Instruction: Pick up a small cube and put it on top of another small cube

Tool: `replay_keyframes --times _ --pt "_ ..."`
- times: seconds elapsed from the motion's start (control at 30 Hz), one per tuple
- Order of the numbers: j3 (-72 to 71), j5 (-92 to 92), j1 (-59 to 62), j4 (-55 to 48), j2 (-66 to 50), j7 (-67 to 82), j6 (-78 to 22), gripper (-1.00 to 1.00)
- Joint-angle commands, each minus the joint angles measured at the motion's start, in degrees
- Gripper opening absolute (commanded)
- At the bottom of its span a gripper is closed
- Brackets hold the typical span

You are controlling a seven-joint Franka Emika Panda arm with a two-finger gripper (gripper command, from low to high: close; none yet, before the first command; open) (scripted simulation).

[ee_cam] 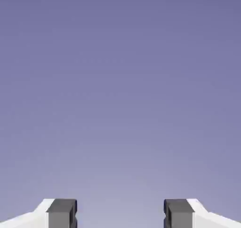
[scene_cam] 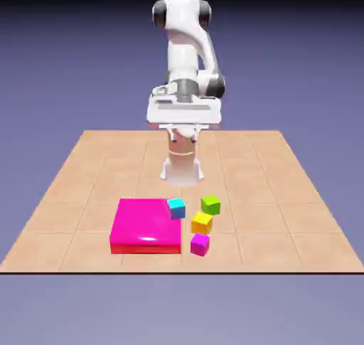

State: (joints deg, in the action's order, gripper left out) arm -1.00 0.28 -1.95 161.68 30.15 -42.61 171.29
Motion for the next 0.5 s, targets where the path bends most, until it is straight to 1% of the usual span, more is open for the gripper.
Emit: replay_keyframes --times 0.0,0.33,0.4,0.47 --pt "-0.83 0.23 -1.05 0.56 -2.08 -0.12 -2.25 0.0" --pt "-9.14 2.53 -11.52 6.17 -22.84 -1.37 -24.77 0.0" --pt "-9.36 2.59 -11.8 6.32 -23.41 -1.4 -25.38 0.0" --pt "-8.87 0.57 -11.66 6.29 -27.56 -2.79 -21.33 0.0"
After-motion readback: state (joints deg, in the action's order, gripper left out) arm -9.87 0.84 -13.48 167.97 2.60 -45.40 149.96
